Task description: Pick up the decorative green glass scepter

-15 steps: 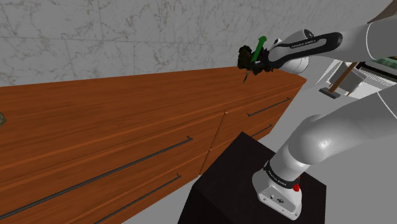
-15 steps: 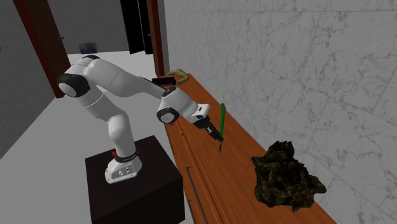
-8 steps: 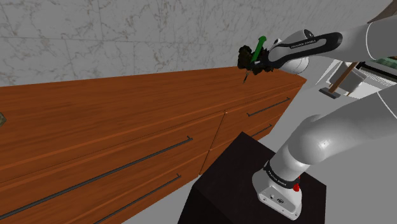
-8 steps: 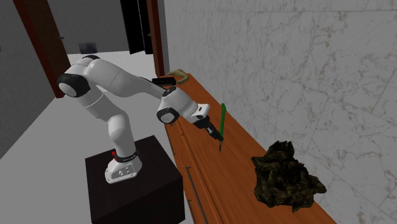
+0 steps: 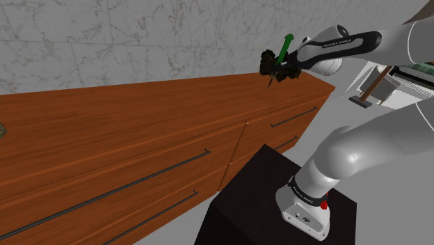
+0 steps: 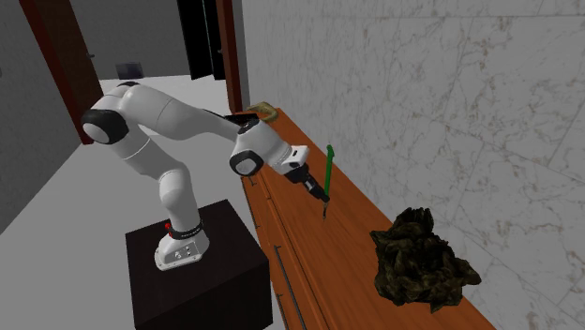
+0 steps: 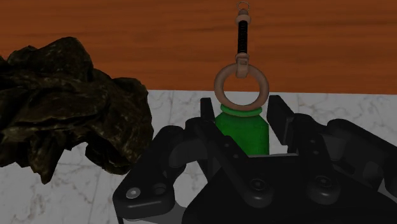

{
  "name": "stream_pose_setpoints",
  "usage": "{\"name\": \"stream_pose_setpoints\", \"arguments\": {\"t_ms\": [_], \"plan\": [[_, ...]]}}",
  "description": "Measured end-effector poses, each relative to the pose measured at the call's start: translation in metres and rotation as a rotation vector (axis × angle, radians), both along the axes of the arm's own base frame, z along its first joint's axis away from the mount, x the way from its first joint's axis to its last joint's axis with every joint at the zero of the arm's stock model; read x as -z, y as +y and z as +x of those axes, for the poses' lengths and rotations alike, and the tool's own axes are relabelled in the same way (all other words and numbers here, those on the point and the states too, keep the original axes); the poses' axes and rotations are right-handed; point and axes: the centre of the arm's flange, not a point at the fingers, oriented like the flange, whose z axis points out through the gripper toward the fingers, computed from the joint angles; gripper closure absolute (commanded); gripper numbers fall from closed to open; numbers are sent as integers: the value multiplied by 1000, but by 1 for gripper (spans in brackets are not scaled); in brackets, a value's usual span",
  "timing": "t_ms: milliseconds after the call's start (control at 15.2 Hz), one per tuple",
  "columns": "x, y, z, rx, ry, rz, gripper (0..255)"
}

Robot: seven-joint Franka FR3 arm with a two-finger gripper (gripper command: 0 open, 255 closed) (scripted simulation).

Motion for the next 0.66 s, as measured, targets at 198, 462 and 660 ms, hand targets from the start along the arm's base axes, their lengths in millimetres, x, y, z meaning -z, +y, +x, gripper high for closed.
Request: {"name": "stream_pose_setpoints", "arguments": {"t_ms": [198, 462, 660], "plan": [[-15, 0, 2, 0, 0, 0, 255], [-37, 1, 2, 0, 0, 0, 255], [-51, 1, 1, 0, 0, 0, 255]]}}
